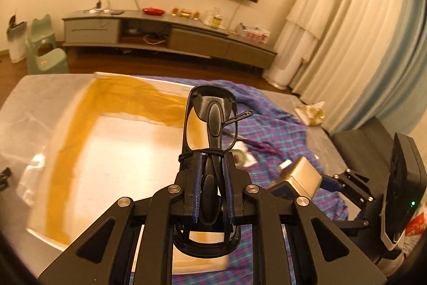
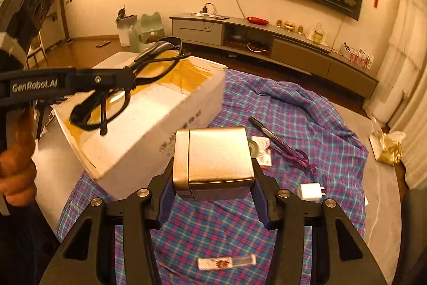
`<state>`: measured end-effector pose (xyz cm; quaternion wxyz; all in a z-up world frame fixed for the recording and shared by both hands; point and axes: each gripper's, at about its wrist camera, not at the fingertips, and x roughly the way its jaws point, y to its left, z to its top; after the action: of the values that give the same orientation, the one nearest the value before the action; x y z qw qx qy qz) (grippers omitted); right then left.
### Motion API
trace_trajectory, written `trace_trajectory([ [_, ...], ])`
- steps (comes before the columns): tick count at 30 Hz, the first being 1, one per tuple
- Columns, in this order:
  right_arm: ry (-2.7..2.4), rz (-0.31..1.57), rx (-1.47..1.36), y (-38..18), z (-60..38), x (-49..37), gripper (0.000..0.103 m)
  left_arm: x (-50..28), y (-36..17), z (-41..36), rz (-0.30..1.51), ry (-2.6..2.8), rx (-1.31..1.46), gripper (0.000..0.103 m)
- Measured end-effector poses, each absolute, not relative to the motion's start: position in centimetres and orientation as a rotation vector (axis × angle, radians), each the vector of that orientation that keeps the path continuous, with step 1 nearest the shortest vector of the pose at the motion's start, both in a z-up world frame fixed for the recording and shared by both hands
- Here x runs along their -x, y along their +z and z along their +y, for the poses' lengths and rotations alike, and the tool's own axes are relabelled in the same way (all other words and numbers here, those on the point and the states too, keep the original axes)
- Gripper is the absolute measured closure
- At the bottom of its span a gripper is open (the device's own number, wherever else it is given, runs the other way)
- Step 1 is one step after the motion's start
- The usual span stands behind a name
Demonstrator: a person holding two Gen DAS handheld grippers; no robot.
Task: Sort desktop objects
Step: 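Carry the glasses and gold box with both tools over the white cardboard box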
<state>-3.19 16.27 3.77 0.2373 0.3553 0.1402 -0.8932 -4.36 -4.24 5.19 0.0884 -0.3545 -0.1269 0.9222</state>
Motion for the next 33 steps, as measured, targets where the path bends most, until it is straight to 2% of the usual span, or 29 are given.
trace_trajectory([
  [6,-2.417,0.456,-0.958,4.4,11.6,3.3,0.051,5.2,4.4,-7.6,-0.385,2.799,1.097,0.088],
  [14,-2.388,0.63,-0.947,4.3,5.7,4.4,0.051,7.2,0.9,-12.3,-0.529,2.749,1.169,0.087],
  [22,-2.337,0.765,-0.953,2.7,0.7,6.5,0.051,7.8,0.5,-12.8,-0.403,2.803,1.219,0.087],
  [33,-2.24,0.808,-1.091,0.4,-2.5,12.1,0.051,8.5,-0.9,-13.6,-0.361,2.815,1.316,0.087],
])
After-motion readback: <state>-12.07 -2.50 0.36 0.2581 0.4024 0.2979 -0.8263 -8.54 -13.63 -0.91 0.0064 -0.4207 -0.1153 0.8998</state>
